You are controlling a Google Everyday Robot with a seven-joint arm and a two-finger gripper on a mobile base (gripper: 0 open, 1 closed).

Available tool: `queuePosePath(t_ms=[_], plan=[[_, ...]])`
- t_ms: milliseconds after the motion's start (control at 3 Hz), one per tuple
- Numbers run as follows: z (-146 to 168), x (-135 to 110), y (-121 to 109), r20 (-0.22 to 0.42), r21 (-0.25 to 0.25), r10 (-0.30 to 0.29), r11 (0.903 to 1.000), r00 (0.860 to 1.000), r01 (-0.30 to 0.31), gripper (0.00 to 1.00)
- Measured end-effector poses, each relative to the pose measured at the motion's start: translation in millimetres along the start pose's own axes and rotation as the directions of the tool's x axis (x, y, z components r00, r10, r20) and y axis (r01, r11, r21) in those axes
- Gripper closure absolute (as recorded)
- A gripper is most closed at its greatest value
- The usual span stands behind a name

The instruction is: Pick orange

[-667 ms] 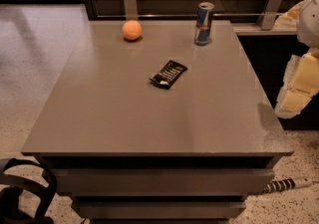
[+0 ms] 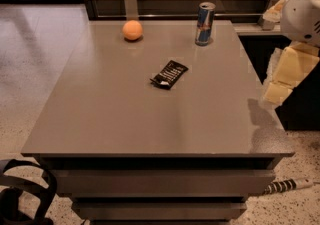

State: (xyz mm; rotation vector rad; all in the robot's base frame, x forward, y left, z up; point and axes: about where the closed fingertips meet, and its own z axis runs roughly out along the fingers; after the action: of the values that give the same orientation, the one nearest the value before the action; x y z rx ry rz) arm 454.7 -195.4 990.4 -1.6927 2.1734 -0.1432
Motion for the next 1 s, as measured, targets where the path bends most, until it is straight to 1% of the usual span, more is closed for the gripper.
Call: queuePosePath(t_ms=[333, 667, 1000], plan=[[17, -41, -7, 0.081, 0.029, 0.022, 0.9993, 0.996, -0.025, 0.0], [53, -71, -12, 0.196, 0.023, 0.067, 0.9971, 0.978, -0.072, 0.0], [86, -93, -41, 0.356, 0.038, 0.093, 0.9927, 0.93, -0.114, 0.0]])
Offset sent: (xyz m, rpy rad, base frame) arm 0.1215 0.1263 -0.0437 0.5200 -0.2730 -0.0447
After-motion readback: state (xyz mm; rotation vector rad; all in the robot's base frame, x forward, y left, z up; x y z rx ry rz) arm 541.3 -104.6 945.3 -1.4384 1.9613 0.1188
